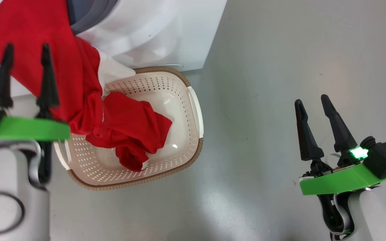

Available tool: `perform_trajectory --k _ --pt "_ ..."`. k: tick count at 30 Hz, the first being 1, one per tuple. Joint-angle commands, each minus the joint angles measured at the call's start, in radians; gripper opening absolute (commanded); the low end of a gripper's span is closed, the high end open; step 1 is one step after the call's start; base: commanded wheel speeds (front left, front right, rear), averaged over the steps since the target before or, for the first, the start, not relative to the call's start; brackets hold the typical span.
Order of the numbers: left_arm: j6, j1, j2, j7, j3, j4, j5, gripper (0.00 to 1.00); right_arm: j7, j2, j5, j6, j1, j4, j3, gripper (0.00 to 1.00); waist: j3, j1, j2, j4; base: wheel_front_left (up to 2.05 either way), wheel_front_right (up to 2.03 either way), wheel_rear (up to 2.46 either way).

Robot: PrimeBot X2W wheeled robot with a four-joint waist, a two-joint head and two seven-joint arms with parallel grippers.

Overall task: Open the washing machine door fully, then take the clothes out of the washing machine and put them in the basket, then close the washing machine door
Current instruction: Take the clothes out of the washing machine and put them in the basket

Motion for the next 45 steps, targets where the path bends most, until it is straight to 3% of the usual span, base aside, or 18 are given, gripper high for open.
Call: perform_trajectory --k 1,8,22,33,45 --pt "-0.005 -0.038 0.048 -0.005 0.021 0.006 0.007 1.0 -0.006 -0.003 0.01 0.007 -0.004 -0.023 0.028 1.0 0.007 0.0 0.0 -0.008 0.0 0.0 0.0" --pt "-0.005 -0.203 0.1 -0.005 -0.042 0.21 0.04 1.0 -0.006 -0.003 0.021 0.007 -0.015 -0.025 0.031 1.0 0.025 0.0 0.0 -0.025 0.0 0.0 0.0" --pt "0.008 -0.444 0.132 -0.005 -0.136 0.496 0.141 1.0 -0.006 -0.003 0.037 0.007 -0.022 -0.027 0.039 1.0 0.043 0.0 0.0 -0.046 0.0 0.0 0.0" --pt "0.042 -0.589 0.165 -0.001 -0.199 0.736 0.198 1.0 -0.006 -0.003 0.042 0.007 -0.022 -0.028 0.046 1.0 0.047 0.0 0.0 -0.06 0.0 0.0 0.0" --pt "0.066 -0.696 0.201 0.0 -0.219 0.885 0.198 1.0 -0.006 -0.003 0.051 0.007 -0.03 -0.034 0.052 1.0 0.063 0.0 0.0 -0.079 0.0 0.0 0.0"
